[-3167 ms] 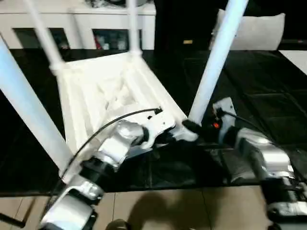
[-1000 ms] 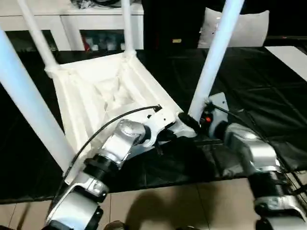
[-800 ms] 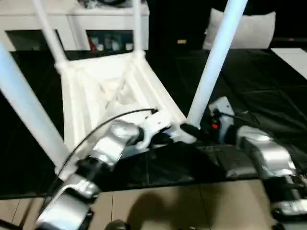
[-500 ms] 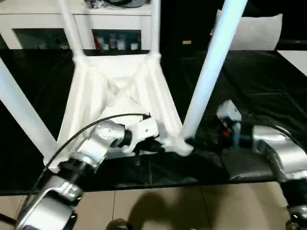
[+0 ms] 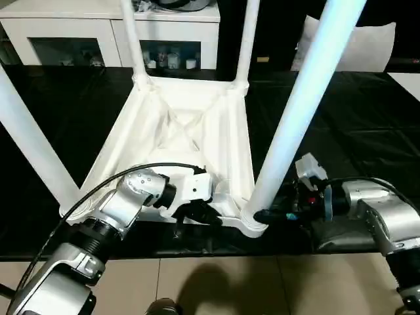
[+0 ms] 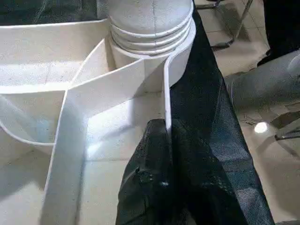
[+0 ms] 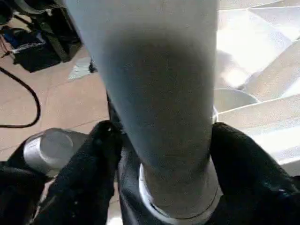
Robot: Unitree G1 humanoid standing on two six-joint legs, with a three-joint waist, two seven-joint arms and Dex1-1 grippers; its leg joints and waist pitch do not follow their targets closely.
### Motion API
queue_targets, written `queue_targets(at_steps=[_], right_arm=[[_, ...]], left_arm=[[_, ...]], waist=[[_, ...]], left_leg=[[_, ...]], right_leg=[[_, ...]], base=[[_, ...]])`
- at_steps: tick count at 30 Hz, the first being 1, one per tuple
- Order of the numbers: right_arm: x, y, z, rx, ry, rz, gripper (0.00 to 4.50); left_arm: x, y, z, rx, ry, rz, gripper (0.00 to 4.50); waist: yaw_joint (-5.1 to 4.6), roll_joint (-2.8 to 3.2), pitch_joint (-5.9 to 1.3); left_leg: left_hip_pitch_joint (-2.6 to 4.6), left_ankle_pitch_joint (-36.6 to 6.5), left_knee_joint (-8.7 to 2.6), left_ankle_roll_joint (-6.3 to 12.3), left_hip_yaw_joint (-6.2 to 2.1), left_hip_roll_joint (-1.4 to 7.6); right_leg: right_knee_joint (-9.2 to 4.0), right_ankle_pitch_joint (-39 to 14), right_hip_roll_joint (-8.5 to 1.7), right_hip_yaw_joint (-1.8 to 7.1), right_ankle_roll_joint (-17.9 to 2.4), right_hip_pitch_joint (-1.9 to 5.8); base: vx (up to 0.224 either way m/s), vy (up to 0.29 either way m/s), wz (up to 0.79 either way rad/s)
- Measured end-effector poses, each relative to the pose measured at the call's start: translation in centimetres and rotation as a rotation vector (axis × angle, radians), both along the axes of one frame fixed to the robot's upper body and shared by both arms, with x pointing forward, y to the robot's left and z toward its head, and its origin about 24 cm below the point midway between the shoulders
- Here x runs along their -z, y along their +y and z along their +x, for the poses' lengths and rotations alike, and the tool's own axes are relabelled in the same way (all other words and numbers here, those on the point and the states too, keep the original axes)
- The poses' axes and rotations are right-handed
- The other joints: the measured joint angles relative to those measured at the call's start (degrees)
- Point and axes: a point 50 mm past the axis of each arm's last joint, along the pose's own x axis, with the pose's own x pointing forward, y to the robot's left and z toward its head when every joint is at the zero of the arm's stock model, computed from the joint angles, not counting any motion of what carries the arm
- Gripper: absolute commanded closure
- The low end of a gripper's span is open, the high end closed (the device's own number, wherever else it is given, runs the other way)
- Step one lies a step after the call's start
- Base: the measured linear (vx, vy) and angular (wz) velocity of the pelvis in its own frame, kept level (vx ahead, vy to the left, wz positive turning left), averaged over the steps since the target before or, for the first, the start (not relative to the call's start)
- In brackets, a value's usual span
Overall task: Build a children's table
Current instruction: Rotate leg to tighten
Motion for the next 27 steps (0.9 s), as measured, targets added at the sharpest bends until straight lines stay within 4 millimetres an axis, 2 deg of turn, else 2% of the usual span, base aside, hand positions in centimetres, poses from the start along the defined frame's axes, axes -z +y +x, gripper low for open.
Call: queue_targets(at_steps=[9,13,16,20,24,27], right_arm=[[0.0,-0.3,-0.4,0.039,0.061,0.021,2.32],[-0.2,-0.1,-0.3,0.117,0.058,0.025,2.41],[0.1,0.7,0.4,0.260,0.055,0.039,2.45],[0.4,1.6,2.5,0.507,0.030,0.044,2.47],[0.7,3.0,4.8,0.739,0.034,0.060,2.50],[0.6,3.9,6.1,0.890,0.024,0.063,2.50]], left_arm=[[0.2,-0.3,0.0,-0.029,0.066,-0.018,4.50],[0.2,-0.4,0.2,-0.087,0.082,-0.028,4.50],[0.2,-0.5,0.9,-0.203,0.081,-0.028,4.50],[0.3,-1.7,1.8,-0.389,0.072,-0.038,4.50],[0.3,-3.3,2.8,-0.565,0.058,-0.039,4.50],[0.3,-4.9,3.4,-0.685,0.044,-0.057,4.50]], waist=[[0.65,0.03,-0.02],[0.50,0.10,-0.04],[-0.64,0.10,-0.04],[-3.89,0.14,-0.05],[-5.47,0.14,-0.05],[-5.84,0.14,-0.05]], left_leg=[[0.00,0.00,-0.01,0.00,0.00,0.00],[0.03,0.01,0.04,0.00,0.01,0.00],[0.13,0.02,0.07,-0.02,0.01,0.01],[0.17,0.03,0.23,-0.05,0.01,0.03],[0.16,0.03,0.21,-0.05,0.00,0.07],[0.11,0.03,0.20,-0.04,0.00,0.06]], right_leg=[[0.00,-0.01,0.00,0.01,0.01,0.00],[0.03,-0.02,0.00,0.03,0.04,0.00],[0.05,-0.13,0.01,0.02,0.23,0.00],[0.01,-0.14,0.01,0.01,0.26,-0.04],[0.02,-0.10,0.04,-0.04,0.25,-0.15],[0.00,-0.08,0.04,-0.03,0.27,-0.19]], base=[[0.000,0.000,0.00],[0.000,0.000,0.00],[0.000,0.000,0.00],[0.000,0.000,0.00],[0.000,0.000,0.00],[0.000,0.000,0.00]])
